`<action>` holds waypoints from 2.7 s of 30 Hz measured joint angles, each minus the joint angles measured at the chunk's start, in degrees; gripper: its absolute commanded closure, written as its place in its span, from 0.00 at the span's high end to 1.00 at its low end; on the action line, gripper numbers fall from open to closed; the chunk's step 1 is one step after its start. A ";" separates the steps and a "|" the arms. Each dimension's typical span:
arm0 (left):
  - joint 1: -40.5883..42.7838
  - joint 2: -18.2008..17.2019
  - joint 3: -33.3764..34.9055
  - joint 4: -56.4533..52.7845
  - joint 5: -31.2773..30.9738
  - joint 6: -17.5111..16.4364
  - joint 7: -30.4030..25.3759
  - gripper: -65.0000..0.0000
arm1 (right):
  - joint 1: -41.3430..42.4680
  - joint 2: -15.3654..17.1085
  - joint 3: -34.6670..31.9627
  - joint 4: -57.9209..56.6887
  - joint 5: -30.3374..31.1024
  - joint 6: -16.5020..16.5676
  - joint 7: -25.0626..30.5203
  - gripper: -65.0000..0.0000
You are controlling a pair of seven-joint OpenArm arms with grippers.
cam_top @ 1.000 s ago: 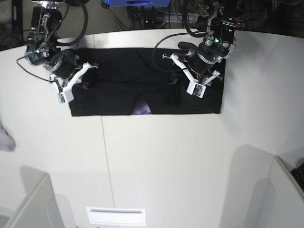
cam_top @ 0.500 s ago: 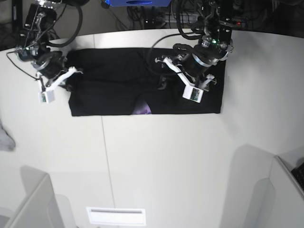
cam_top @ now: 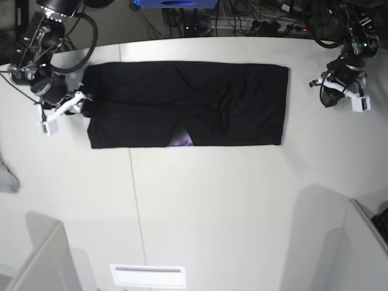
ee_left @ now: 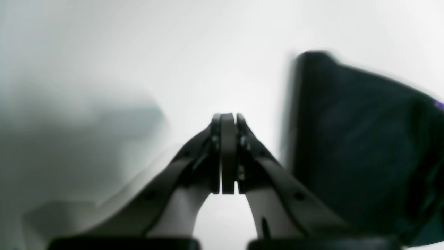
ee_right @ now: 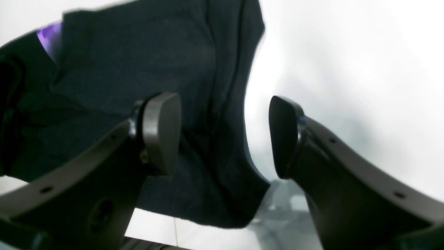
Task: Fold the T-shirt properly
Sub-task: 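Release the left gripper and raise it away from the shirt, then grasp the shirt end with the right gripper and fold it toward the left gripper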
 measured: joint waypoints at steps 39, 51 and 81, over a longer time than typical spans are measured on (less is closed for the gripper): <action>-0.94 5.64 3.61 -9.14 20.81 -16.41 -13.16 0.00 | 3.74 -0.22 -5.66 -17.00 10.45 7.52 -0.07 0.58; -4.17 5.40 15.41 -9.09 20.39 -7.80 -13.97 0.00 | 4.17 -0.20 -5.79 -17.55 8.11 7.30 -2.08 0.00; -5.86 7.21 27.52 -7.13 20.85 -4.11 -12.44 0.00 | 11.78 4.09 -25.31 -0.87 6.32 -18.18 -3.04 0.00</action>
